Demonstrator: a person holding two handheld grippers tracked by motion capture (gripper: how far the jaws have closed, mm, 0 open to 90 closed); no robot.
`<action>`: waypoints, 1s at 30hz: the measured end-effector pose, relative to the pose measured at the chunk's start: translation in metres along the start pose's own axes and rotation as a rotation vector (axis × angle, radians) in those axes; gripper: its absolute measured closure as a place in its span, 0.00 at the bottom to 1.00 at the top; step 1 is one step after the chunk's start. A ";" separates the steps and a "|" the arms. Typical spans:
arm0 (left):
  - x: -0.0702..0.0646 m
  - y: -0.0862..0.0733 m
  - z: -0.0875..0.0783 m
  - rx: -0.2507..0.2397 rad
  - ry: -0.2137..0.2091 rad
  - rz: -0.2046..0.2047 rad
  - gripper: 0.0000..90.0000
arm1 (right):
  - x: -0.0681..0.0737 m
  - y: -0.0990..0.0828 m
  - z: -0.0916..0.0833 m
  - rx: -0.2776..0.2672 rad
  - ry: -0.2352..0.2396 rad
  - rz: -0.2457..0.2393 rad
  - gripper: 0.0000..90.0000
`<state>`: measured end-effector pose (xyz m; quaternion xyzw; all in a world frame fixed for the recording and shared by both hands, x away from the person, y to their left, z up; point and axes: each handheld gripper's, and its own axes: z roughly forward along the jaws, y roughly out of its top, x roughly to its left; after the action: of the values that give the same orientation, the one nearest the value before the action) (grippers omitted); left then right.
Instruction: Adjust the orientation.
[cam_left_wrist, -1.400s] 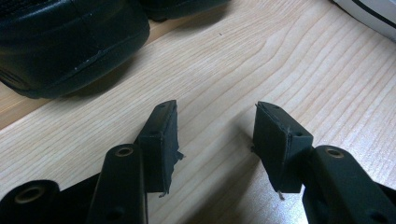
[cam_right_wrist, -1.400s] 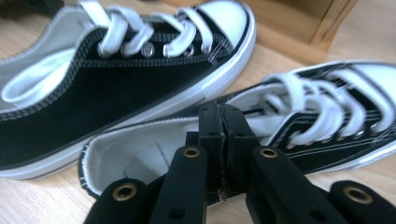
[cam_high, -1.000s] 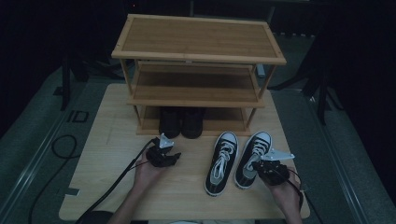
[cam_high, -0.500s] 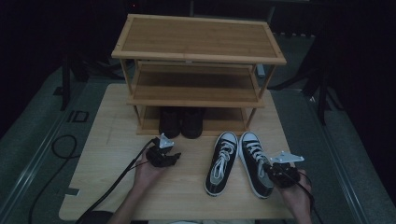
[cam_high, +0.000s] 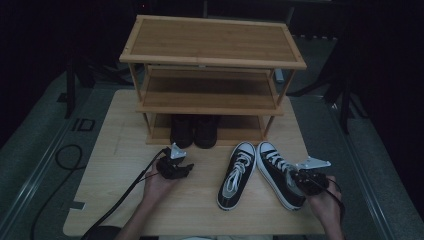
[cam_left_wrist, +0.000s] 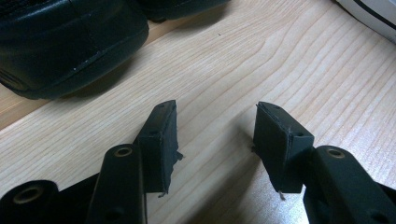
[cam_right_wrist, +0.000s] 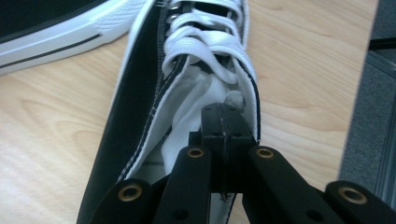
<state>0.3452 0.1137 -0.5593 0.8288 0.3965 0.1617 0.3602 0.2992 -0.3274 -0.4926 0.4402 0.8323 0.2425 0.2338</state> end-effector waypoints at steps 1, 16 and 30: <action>0.000 0.000 0.000 0.000 0.000 0.000 0.56 | -0.002 0.001 0.001 0.004 -0.007 0.000 1.00; -0.001 0.000 0.001 -0.010 -0.001 -0.006 0.56 | -0.022 0.002 -0.019 -0.050 0.088 0.022 0.97; -0.001 0.000 0.002 -0.014 -0.003 -0.006 0.55 | -0.029 0.007 -0.019 0.049 0.094 -0.002 0.87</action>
<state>0.3457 0.1123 -0.5604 0.8253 0.3974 0.1620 0.3671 0.3062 -0.3524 -0.4687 0.4330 0.8485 0.2423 0.1839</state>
